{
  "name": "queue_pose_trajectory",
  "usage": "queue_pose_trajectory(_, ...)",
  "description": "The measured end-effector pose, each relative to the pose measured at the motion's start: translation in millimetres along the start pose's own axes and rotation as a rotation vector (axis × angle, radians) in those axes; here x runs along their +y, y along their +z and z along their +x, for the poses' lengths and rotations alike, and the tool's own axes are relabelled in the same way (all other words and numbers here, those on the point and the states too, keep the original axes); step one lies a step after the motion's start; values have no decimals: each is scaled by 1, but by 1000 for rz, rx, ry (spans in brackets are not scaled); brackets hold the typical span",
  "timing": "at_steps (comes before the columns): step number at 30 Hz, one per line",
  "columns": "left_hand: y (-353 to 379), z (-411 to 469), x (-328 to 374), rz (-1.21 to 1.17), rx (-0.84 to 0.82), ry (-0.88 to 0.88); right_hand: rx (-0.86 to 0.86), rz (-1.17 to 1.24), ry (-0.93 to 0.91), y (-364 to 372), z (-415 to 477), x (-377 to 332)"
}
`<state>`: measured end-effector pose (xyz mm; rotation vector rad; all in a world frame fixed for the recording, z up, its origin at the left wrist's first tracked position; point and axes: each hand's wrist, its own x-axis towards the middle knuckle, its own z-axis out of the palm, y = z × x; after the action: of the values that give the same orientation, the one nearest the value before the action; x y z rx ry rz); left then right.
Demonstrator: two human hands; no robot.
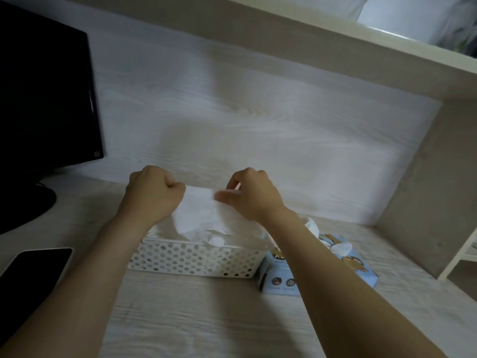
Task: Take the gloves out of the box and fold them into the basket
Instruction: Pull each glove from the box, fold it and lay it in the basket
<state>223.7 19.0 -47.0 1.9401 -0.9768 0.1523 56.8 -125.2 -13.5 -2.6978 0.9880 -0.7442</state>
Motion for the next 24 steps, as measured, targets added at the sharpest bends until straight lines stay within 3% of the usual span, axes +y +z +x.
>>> queue_pose_trajectory(6, -2, -4, -3, 424, -207, -11, -32, -289, -149, 15, 3, 4)
queue_pose_trajectory(9, 0, -5, 0, 570, -233, 106, -83, -248, -278, 12, 0, 5)
queue_pose_trajectory(12, 2, -5, 5, 383, -276, 251, -324, -102, -231, -4, -8, -2)
queue_pose_trajectory(14, 4, -8, 8, 184, -415, 191, -482, -123, -148, -15, -15, -7)
queue_pose_trajectory(17, 6, -13, 8, 178, -587, 111, -548, -164, -106, -16, -25, -4)
queue_pose_trajectory(20, 5, -11, 5, 161, -467, 128, -456, -67, -107, -6, -37, 7)
queue_pose_trajectory(24, 6, -20, 20, 36, -171, 368, -46, 135, -180, 2, -57, 22)
